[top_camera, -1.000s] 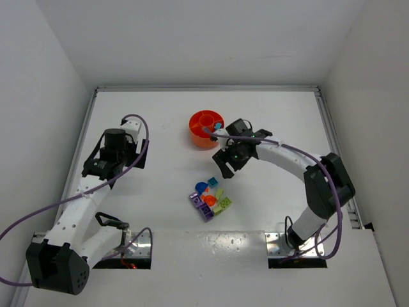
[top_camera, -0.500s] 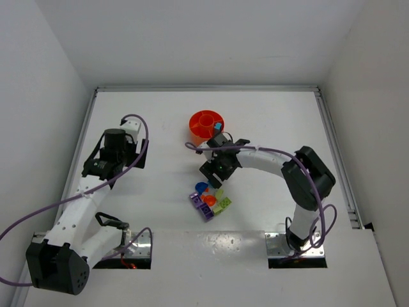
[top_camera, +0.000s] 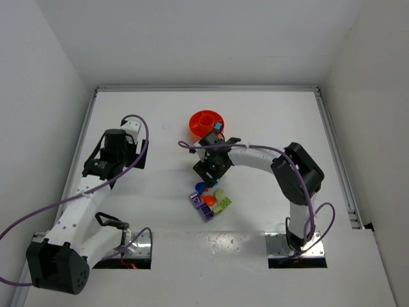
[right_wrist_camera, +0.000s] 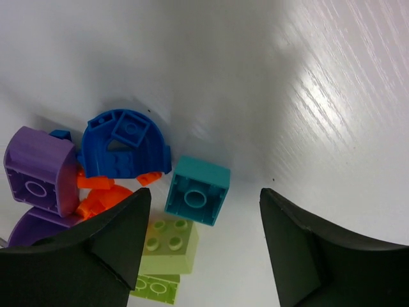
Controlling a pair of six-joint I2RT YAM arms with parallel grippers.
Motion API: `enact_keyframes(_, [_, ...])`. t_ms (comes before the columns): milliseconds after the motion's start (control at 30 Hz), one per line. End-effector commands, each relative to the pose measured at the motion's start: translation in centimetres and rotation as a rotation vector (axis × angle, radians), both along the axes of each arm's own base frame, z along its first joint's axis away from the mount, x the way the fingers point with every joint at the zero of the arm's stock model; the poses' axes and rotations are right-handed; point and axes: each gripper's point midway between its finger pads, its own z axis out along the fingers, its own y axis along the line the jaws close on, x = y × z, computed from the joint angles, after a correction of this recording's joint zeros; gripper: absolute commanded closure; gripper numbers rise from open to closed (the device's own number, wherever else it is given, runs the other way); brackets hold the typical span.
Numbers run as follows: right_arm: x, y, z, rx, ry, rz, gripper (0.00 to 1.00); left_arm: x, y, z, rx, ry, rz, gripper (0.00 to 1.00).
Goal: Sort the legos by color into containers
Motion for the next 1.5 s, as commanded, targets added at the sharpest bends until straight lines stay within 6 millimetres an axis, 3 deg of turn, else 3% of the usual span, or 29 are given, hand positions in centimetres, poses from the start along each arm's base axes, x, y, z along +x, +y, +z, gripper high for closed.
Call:
enact_keyframes(0, [0.6,1.5,0.4,0.036,0.005,0.001,0.32,0.5,0.1,0.4,-0.005,-0.028,0.015,0.00])
enact_keyframes(300, [-0.1,0.8,-0.1,0.004,0.033,0.009,0.64,0.5,0.1,0.4,-0.005,-0.028,0.015,0.00])
enact_keyframes(367, [0.3,0.7,0.5,0.017,0.020,0.000,0.71,0.5,0.1,0.4,-0.005,-0.028,0.015,0.00])
enact_keyframes(500, [1.4,0.8,3.7,0.044,-0.044,0.016,0.84,0.5,0.1,0.4,-0.005,-0.028,0.015,0.00])
enact_keyframes(567, [3.3,1.1,6.9,0.072,-0.132,0.017,0.89,0.5,0.1,0.4,-0.005,-0.028,0.015,0.00])
enact_keyframes(733, [7.8,2.0,12.8,0.137,-0.291,-0.030,0.89,0.5,0.1,0.4,-0.005,-0.028,0.015,0.00])
enact_keyframes(867, [12.3,2.0,15.1,0.143,-0.386,-0.092,0.89,0.5,0.1,0.4,-0.005,-0.028,0.015,0.00])
enact_keyframes(900, [13.2,1.6,14.2,0.125,-0.371,-0.111,0.90,0.5,0.2,0.4,0.001,-0.029,0.023,0.00])
enact_keyframes(933, [14.5,1.8,15.3,0.143,-0.396,-0.125,0.90,0.7,0.2,0.6,-0.001,-0.038,0.023,0.00])
enact_keyframes(1167, [19.0,0.0,15.6,0.149,-0.422,-0.213,0.90,0.6,0.7,1.1,0.003,-0.057,0.040,0.00])
enact_keyframes(1467, [19.7,-1.0,14.1,0.164,-0.367,-0.233,0.90,0.7,0.7,1.3,0.002,-0.066,0.041,0.00])
